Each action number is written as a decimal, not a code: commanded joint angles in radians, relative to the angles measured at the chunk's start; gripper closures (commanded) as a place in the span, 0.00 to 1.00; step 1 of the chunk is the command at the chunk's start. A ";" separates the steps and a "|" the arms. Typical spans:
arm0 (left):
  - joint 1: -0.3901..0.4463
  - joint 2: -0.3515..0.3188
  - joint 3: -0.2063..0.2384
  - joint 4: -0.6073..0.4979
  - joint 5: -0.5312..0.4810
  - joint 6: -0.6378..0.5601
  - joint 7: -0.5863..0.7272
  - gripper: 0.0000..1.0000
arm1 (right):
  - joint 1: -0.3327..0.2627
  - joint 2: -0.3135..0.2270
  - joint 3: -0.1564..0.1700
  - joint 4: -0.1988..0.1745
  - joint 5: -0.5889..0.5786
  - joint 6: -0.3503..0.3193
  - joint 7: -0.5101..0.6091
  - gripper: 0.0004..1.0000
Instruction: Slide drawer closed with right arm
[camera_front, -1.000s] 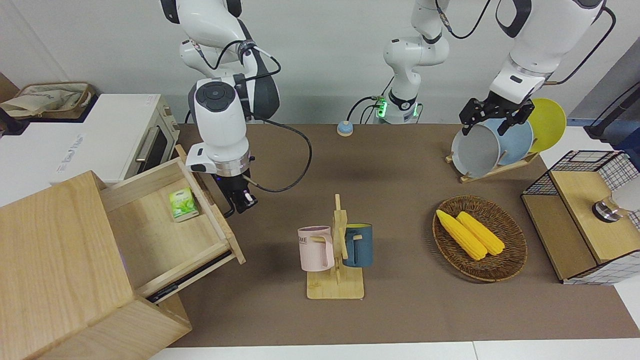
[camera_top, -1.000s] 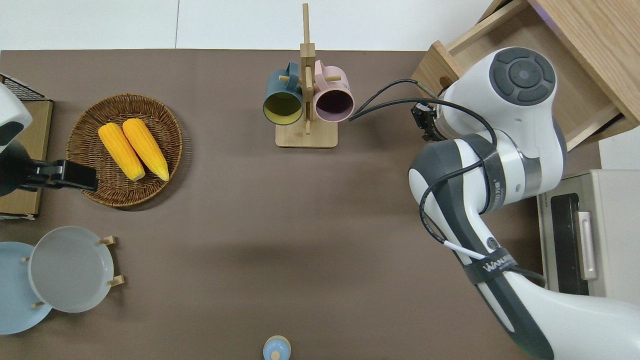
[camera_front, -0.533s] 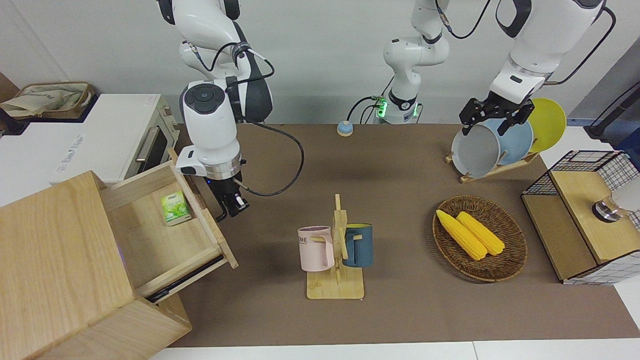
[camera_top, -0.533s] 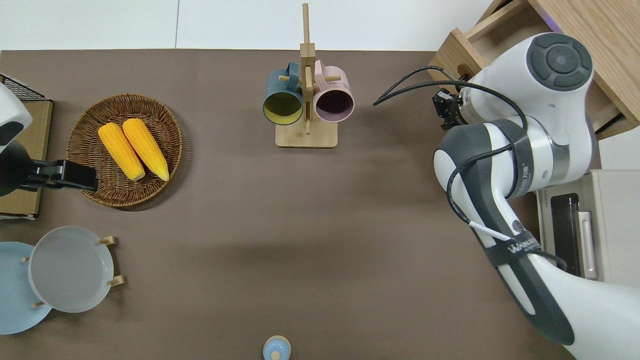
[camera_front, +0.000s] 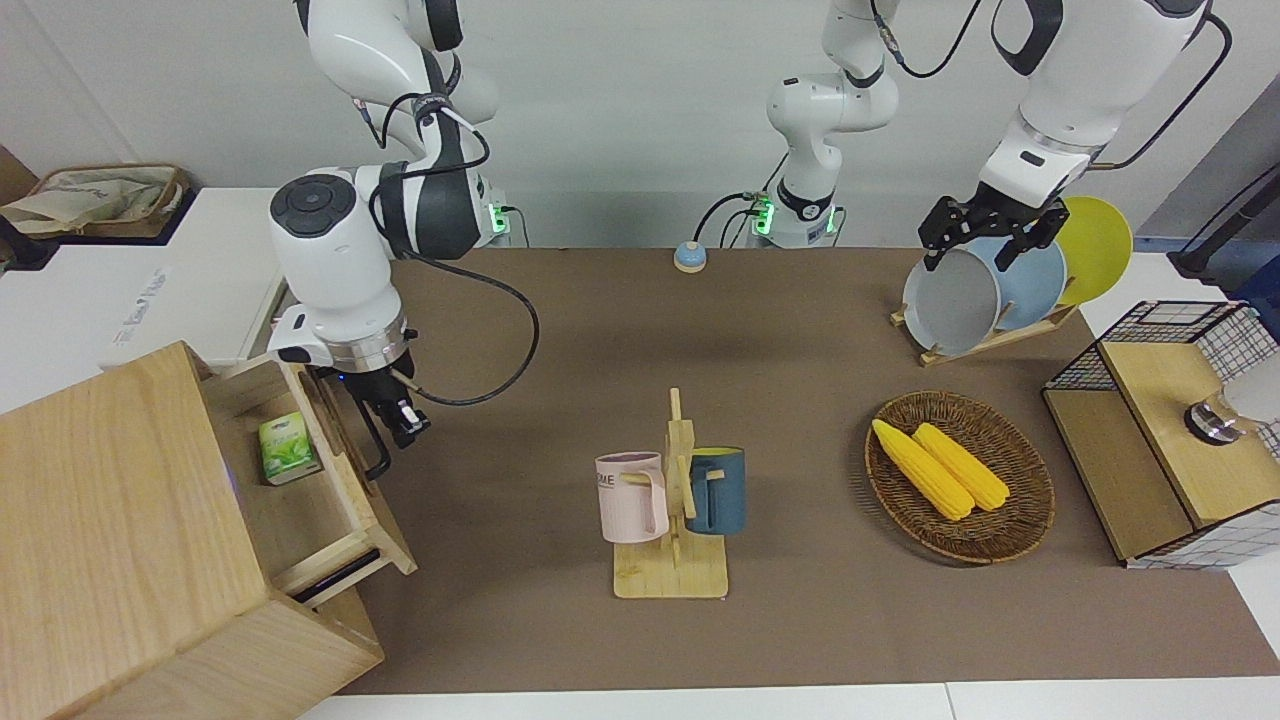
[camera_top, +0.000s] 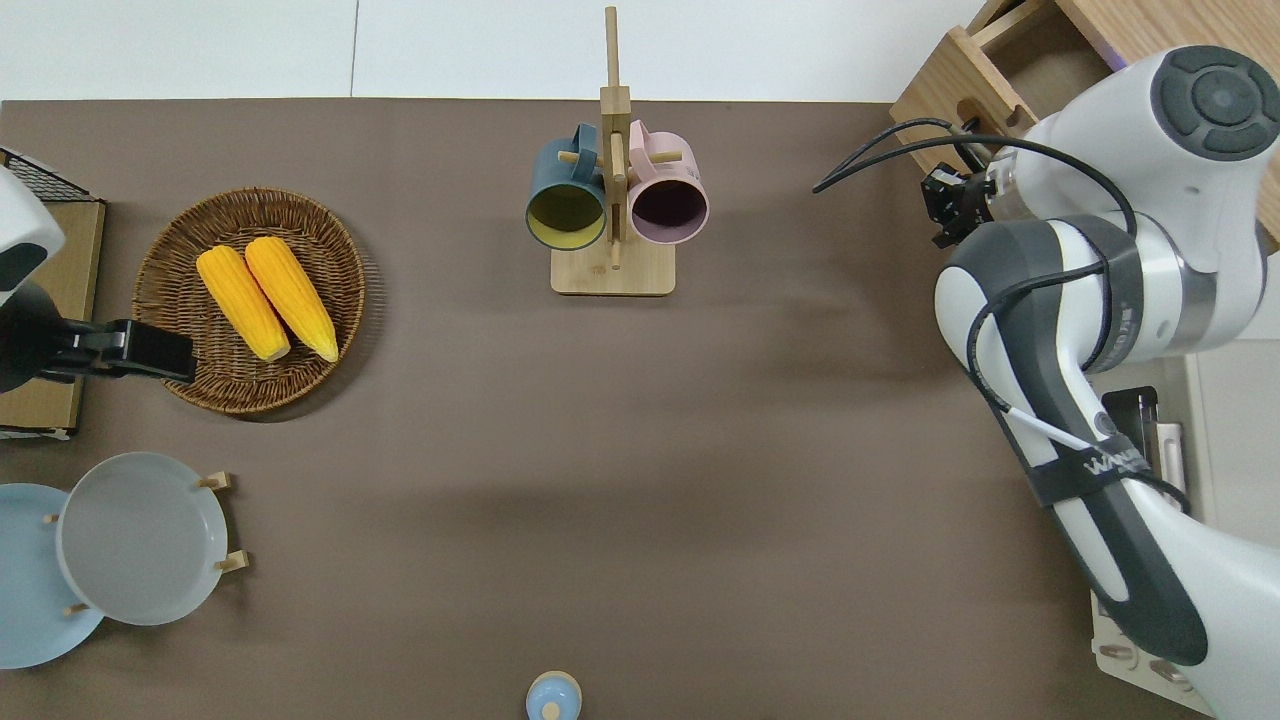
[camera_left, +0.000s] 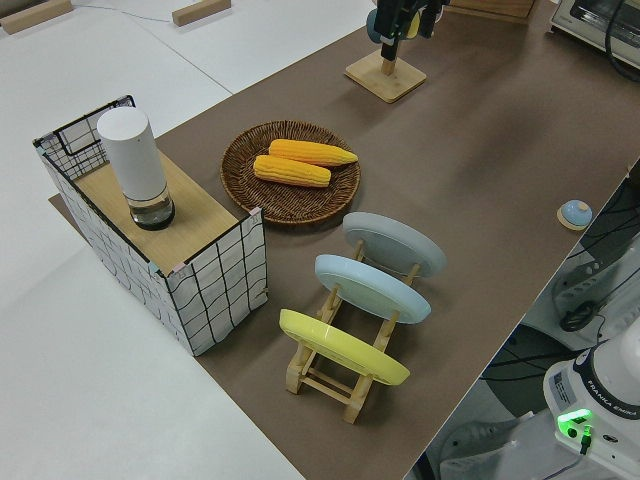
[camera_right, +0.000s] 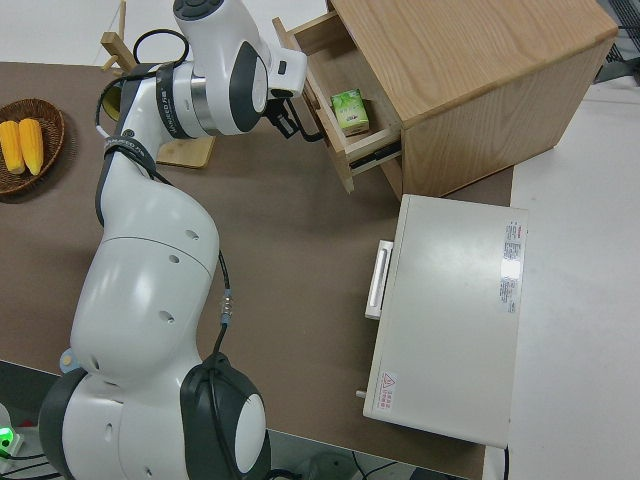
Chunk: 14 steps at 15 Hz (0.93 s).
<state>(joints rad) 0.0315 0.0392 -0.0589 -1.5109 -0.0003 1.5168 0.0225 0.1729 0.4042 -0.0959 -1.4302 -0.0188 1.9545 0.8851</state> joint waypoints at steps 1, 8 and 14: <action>0.005 0.011 -0.007 0.026 0.017 -0.020 0.010 0.01 | -0.064 0.025 0.016 0.039 0.060 0.011 -0.107 1.00; 0.005 0.011 -0.007 0.026 0.017 -0.020 0.010 0.01 | -0.118 0.036 0.016 0.053 0.079 0.011 -0.184 1.00; 0.005 0.011 -0.007 0.026 0.017 -0.020 0.010 0.01 | -0.150 0.048 0.018 0.076 0.079 0.044 -0.213 1.00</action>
<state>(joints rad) 0.0315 0.0392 -0.0589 -1.5109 -0.0003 1.5168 0.0225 0.0629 0.4250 -0.0922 -1.3924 0.0266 1.9591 0.7266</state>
